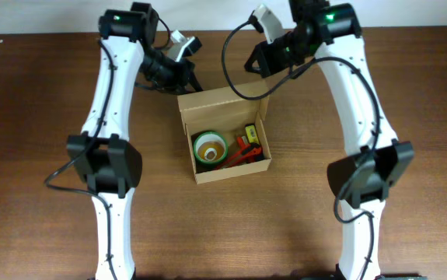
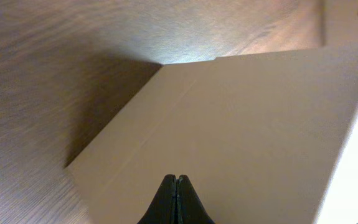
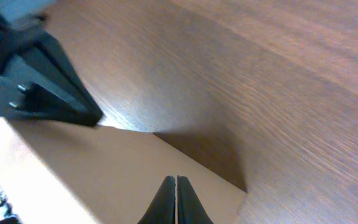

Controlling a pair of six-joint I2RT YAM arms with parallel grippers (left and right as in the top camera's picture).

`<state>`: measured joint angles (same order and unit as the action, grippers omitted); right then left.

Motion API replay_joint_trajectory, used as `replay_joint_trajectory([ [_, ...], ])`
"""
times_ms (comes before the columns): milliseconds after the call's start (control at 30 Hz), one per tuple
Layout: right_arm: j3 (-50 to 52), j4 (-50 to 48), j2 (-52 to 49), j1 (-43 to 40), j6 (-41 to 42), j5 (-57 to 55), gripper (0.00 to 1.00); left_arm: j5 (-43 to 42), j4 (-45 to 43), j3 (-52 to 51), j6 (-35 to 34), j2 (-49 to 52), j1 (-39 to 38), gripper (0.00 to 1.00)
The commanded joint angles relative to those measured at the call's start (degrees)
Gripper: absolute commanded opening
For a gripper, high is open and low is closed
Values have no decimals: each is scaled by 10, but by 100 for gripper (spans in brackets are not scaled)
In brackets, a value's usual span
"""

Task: Pack container
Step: 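Push the lid flaps inward with both grippers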

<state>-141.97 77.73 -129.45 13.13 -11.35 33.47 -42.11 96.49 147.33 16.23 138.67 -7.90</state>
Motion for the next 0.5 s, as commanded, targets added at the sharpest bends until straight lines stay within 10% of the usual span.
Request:
replay_joint_trajectory([
  [0, 56, -5, 56, 8, -4, -63, 4, 64, 2, 10, -21, -66, 3, 1],
  [467, 170, 23, 115, 31, -5, -131, 4, 122, 2, -29, -45, -98, -23, 1],
])
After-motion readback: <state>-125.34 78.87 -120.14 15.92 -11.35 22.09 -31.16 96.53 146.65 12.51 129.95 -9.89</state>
